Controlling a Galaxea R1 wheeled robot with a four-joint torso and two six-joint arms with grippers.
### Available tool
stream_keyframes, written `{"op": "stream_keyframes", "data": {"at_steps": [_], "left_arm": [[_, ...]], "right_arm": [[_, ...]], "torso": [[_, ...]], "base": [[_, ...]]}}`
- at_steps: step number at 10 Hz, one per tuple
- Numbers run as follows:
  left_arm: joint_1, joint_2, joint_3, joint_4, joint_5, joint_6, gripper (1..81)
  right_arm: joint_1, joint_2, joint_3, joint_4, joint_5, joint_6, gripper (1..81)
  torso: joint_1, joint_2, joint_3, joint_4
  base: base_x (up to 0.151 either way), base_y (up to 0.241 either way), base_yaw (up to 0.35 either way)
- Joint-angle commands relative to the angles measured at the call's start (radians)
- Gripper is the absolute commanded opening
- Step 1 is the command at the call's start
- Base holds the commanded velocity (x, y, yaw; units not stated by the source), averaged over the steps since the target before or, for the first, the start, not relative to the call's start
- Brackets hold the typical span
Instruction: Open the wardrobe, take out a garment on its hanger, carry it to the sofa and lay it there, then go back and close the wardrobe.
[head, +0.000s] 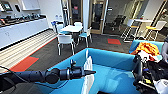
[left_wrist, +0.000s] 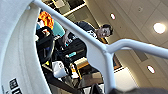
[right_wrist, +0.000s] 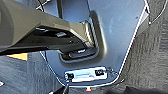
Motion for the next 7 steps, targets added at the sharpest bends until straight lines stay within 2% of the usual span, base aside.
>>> {"op": "stream_keyframes", "data": {"at_steps": [1,3,4,5,6,7], "left_arm": [[-0.161,-0.008,-0.036,0.032,-0.041,0.004,1.0],[-0.205,0.008,-0.073,0.019,-0.043,0.001,1.0],[-0.228,0.022,-0.089,0.019,-0.043,-0.014,1.0],[-0.242,0.043,-0.106,0.019,-0.043,-0.026,1.0],[-0.257,0.066,-0.127,0.019,-0.043,-0.037,1.0],[-0.273,0.103,-0.157,0.019,-0.043,-0.053,1.0]], "right_arm": [[0.006,-0.004,0.003,-0.008,-0.058,-0.005,81.1],[0.006,-0.004,0.003,-0.008,-0.058,-0.005,81.1],[0.006,-0.004,0.003,-0.01,-0.058,-0.005,81.1],[0.006,-0.002,0.001,-0.01,-0.057,-0.005,81.1],[0.01,-0.002,0.001,-0.01,-0.058,-0.005,81.1],[0.013,-0.001,0.001,-0.008,-0.06,-0.005,81.1]], "torso": [[0.0,0.0,0.0,0.0],[0.0,0.0,0.0,0.0],[0.0,0.0,-0.089,0.0],[0.0,0.0,-0.098,0.0],[-0.001,0.0,-0.054,0.0],[-0.001,0.0,-0.05,0.0]], "base": [[0.0,0.0,0.0],[0.0,0.0,0.0],[0.0,0.0,0.0],[0.0,0.0,0.0],[0.0,0.0,0.0],[0.0,0.0,0.0]]}}
